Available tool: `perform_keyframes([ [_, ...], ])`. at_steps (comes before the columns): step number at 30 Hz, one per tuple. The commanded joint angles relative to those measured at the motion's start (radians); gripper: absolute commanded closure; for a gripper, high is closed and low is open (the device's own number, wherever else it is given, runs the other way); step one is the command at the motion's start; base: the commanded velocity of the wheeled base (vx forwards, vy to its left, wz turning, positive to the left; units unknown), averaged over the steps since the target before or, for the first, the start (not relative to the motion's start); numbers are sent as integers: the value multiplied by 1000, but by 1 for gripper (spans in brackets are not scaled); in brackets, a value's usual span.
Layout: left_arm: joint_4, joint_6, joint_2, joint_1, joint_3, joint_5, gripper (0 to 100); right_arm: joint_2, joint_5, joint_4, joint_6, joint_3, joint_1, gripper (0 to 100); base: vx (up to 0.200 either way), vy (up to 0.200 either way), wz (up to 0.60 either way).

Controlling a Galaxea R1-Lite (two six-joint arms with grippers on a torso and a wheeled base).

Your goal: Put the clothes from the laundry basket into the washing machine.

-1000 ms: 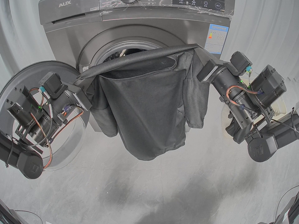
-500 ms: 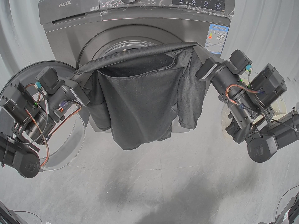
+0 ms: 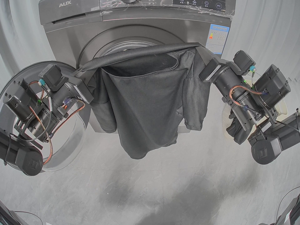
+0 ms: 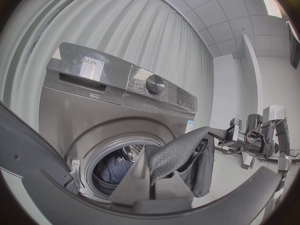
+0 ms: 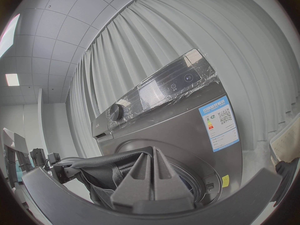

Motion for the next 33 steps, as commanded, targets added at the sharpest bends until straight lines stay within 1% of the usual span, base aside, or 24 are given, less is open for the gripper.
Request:
perform_keyframes([
  [1, -2, 0, 32, -20, -5, 0, 100, -1, 1, 2, 5, 51, -1, 100, 0, 0, 0],
  [3, -2, 0, 53, -31, -18, 0, 100, -1, 5, 2, 3, 108, 2, 100, 0, 0, 0],
  [4, -2, 0, 55, -32, -19, 0, 100, 0, 5, 2, 3, 111, 2, 100, 0, 0, 0],
  [5, -4, -1, 75, -48, -38, 0, 100, 7, 10, 1, 5, 160, 14, 100, 0, 0, 0],
  [6, -5, -1, 84, -60, -47, 0, 100, 13, 12, -1, 5, 184, 33, 100, 0, 0, 0],
  [9, -2, -3, 98, -92, -79, 6, 100, 69, 13, -11, 12, 220, 73, 100, 0, 0, 0],
  [11, -2, -3, 104, -103, -90, 9, 100, 85, 15, -11, 14, 229, 85, 100, 0, 0, 0],
  [12, -4, -3, 110, -108, -94, 15, 100, 97, 16, -11, 14, 235, 94, 0, 0, 0, 0],
  [14, -7, -3, 116, -111, -97, 21, 100, 129, 19, -13, 14, 243, 106, 0, 0, 0, 0],
  [17, -11, -4, 118, -111, -104, 23, 100, 154, 19, -10, 12, 286, 129, 0, 0, 0, 0],
  [18, -11, -4, 116, -109, -110, 23, 100, 163, 30, -11, 11, 332, 146, 0, 0, 0, 0],
  [21, -11, -4, 110, -111, -110, 24, 100, 191, 59, -11, 3, 390, 161, 0, 0, 0, 0],
  [24, -11, -4, 109, -114, -110, 27, 100, 215, 70, -11, -2, 413, 161, 0, 0, 0, 0],
  [27, -11, -4, 106, -115, -108, 27, 100, 237, 71, -13, -2, 399, 154, 0, 0, 0, 0],
  [33, -15, -3, 96, -140, -102, 27, 100, 365, 71, -13, -5, 253, 140, 0, 0, 0, 0],
])
